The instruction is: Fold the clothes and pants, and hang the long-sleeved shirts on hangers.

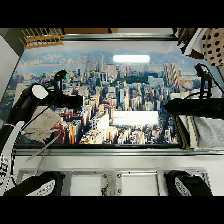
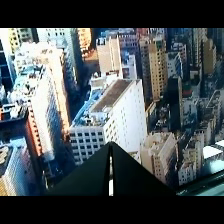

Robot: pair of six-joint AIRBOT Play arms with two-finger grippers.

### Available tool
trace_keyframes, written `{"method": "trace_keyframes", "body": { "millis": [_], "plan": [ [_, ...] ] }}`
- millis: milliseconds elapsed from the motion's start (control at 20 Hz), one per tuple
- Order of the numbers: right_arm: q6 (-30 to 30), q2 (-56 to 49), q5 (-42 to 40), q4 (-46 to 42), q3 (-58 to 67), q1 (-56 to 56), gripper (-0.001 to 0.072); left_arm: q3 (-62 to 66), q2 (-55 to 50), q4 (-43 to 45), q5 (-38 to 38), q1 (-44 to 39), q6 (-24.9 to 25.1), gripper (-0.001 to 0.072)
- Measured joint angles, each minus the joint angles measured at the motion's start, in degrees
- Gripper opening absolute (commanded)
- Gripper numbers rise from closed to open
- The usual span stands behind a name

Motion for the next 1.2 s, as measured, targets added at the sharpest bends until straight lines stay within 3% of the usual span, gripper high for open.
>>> {"method": "trace_keyframes", "body": {
  "millis": [950, 1000, 1050, 1100, 1200],
  "plan": [
    [0.00, 0.00, 0.00, 0.02, 0.00, 0.00, 0.0021, 1.46, -0.02, 2.21, 0.50, 1.73, 0.52, 0.0004],
    [0.00, 0.00, 0.00, 0.00, 0.00, 0.00, 0.0021, 2.45, -0.02, 4.09, 0.72, 2.91, 0.59, 0.0104],
    [0.00, -0.02, 0.00, 0.00, 0.00, 0.00, 0.0021, 3.52, 0.00, 6.49, 0.74, 4.37, 0.81, 0.0557],
    [0.00, -0.02, 0.00, 0.00, 0.00, 0.00, 0.0021, 4.44, 0.00, 9.05, 0.81, 5.99, 0.81, 0.0717],
    [0.00, -0.02, 0.00, 0.00, 0.00, 0.00, 0.0021, 5.68, -0.24, 14.05, 1.09, 10.14, 0.76, 0.0719]
  ]
}}
